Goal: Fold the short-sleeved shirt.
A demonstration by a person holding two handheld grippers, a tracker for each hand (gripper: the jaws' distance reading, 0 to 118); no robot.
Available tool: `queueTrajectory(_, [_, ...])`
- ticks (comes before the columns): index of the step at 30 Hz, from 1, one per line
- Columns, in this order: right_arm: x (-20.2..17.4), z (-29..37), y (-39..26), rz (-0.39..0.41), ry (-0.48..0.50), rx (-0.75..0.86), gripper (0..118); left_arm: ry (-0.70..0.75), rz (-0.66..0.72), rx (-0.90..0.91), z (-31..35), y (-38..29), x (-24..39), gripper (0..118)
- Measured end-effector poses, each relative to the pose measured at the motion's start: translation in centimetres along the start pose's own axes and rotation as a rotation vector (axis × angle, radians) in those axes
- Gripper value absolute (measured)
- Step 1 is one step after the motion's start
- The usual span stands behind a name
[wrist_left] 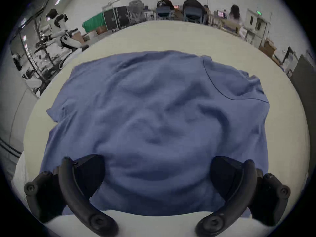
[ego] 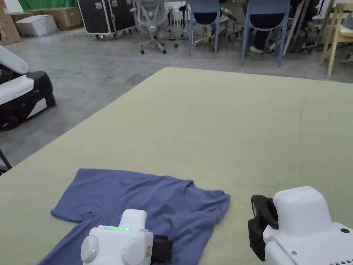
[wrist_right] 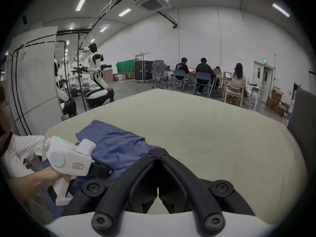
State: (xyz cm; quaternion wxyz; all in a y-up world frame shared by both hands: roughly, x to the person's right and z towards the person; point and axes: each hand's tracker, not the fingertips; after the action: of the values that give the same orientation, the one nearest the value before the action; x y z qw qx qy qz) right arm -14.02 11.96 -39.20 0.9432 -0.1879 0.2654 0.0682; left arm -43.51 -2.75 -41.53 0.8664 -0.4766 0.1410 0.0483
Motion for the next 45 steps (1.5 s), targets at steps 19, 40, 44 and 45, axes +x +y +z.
queueTrajectory(19, [1.7, 3.9, 2.2, -0.024, -0.007, 0.025, 2, -0.097, 0.101, 0.148, 6.2, 0.9, -2.1, 0])
queueTrajectory(40, [8.0, 25.0, 6.2, -0.105, -0.208, 0.266, 2, -0.358, -0.028, 0.678, 35.4, 3.5, 7.6, 0])
queueTrajectory(44, [10.5, 29.3, 6.2, -0.121, -0.288, 0.293, 2, -0.492, -0.114, 0.713, 38.5, 2.9, 13.8, 0])
queueTrajectory(45, [11.2, 30.4, 6.1, -0.127, -0.305, 0.296, 2, -0.506, -0.147, 0.722, 39.0, 2.7, 15.7, 0])
